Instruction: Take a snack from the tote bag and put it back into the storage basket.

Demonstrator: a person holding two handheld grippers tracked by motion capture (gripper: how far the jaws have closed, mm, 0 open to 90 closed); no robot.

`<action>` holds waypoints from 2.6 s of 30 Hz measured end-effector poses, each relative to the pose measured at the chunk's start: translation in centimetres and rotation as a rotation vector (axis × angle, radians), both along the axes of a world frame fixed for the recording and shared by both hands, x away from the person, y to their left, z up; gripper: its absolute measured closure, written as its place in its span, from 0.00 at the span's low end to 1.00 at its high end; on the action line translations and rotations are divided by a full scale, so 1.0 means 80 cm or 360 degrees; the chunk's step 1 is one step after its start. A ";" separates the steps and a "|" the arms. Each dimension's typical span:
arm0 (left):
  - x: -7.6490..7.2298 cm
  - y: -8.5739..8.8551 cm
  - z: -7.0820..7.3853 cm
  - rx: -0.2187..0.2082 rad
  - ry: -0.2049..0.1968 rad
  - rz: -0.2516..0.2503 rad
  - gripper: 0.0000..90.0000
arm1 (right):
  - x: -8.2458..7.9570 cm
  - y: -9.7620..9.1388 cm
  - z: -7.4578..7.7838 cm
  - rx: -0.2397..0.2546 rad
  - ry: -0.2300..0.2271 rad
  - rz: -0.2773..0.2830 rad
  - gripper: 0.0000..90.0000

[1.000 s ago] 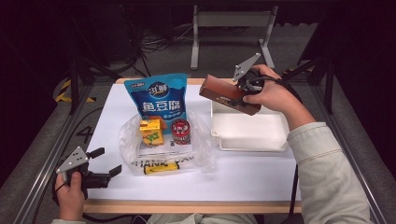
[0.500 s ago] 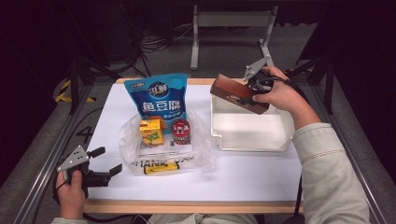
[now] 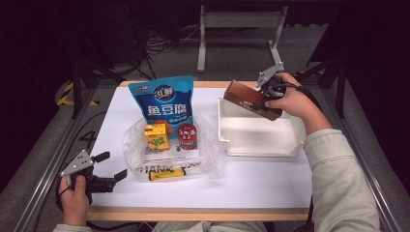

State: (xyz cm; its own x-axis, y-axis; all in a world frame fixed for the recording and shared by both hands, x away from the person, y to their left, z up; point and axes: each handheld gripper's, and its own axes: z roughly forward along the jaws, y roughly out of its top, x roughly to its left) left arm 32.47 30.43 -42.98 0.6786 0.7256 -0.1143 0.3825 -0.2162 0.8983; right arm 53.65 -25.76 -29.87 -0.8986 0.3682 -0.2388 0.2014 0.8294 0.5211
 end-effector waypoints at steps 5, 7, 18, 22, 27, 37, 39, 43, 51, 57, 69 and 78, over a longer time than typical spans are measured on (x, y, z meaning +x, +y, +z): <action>0.000 0.000 0.000 0.0000 0.0004 0.0001 0.03 | 0.002 -0.001 -0.007 -0.0004 -0.0003 0.0008 0.47; 0.000 0.001 0.000 -0.0003 0.0003 0.0002 0.03 | 0.004 -0.003 -0.014 -0.0014 0.0008 -0.0003 0.47; 0.001 0.001 -0.001 0.0002 0.0009 0.0001 0.03 | 0.008 -0.011 -0.036 -0.0050 0.0060 -0.0039 0.47; 0.001 0.001 -0.001 -0.0002 0.0012 0.0005 0.03 | 0.008 -0.011 -0.045 -0.0084 0.0076 -0.0034 0.47; 0.001 0.002 -0.001 0.0009 0.0016 0.0004 0.03 | 0.010 -0.012 -0.055 -0.0104 0.0095 -0.0044 0.47; 0.001 0.003 -0.001 0.0006 0.0014 0.0007 0.03 | 0.014 -0.009 -0.069 -0.0149 0.0117 -0.0044 0.47; 0.001 0.003 -0.001 0.0006 0.0011 0.0008 0.03 | 0.015 -0.008 -0.072 -0.0151 0.0113 -0.0037 0.47; 0.001 0.003 -0.001 0.0001 0.0012 0.0005 0.03 | 0.016 -0.008 -0.075 -0.0167 0.0122 -0.0045 0.47; 0.001 0.004 -0.001 0.0001 0.0012 0.0006 0.03 | 0.020 -0.006 -0.084 -0.0198 0.0150 -0.0048 0.47; 0.001 0.004 -0.001 0.0002 0.0015 0.0009 0.03 | 0.023 -0.004 -0.093 -0.0246 0.0163 -0.0063 0.47; 0.001 0.003 -0.001 -0.0002 0.0015 0.0006 0.03 | 0.024 -0.002 -0.100 -0.0245 0.0164 -0.0091 0.46; 0.001 0.004 -0.001 0.0002 0.0015 0.0005 0.03 | 0.025 -0.002 -0.105 -0.0233 0.0169 -0.0128 0.42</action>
